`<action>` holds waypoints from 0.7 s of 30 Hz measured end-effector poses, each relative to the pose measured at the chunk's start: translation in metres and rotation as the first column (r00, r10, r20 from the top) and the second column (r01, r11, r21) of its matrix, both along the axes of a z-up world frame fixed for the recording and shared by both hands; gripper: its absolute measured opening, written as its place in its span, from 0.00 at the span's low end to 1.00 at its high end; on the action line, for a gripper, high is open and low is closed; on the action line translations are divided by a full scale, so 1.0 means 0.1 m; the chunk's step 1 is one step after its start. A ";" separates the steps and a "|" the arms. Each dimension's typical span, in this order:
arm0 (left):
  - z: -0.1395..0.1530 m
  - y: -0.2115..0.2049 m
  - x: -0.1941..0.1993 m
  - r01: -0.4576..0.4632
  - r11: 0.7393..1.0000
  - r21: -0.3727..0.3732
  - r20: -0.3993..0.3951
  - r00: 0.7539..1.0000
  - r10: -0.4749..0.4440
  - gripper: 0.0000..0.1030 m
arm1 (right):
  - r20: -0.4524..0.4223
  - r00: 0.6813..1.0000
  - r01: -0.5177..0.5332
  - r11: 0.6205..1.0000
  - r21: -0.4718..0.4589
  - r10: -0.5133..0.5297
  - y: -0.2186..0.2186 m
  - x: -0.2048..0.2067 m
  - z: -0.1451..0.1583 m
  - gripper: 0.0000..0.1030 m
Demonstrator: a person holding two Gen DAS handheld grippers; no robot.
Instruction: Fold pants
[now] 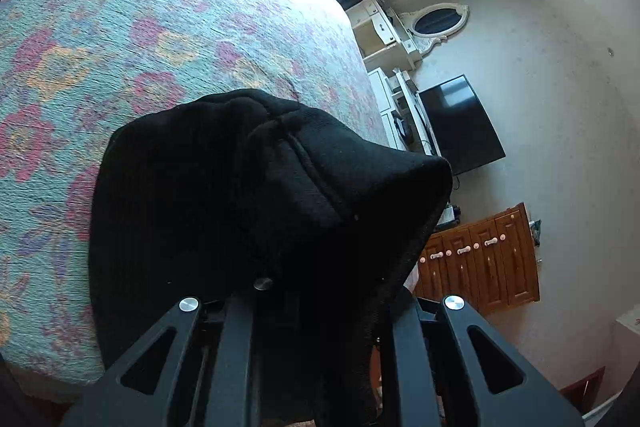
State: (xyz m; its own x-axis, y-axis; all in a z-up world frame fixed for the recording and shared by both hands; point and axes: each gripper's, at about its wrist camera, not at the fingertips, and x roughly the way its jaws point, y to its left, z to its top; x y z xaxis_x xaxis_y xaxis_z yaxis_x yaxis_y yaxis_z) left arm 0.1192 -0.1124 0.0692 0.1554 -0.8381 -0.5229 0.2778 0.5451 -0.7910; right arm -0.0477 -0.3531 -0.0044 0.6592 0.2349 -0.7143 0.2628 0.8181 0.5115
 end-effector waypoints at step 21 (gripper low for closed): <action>-0.81 -1.30 -0.18 0.193 0.979 0.065 -0.100 0.977 -0.186 0.54 | -0.010 0.997 0.076 0.981 0.176 -0.075 -0.27 -0.09 -0.20 0.69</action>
State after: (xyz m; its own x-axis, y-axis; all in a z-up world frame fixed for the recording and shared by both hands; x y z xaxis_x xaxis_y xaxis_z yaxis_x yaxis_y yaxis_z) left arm 0.1012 -0.2427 -0.0119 -0.0544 -0.8062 -0.5891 0.3091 0.5474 -0.7777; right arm -0.0572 -0.3801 -0.0245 0.6772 0.3071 -0.6687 0.3224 0.6930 0.6448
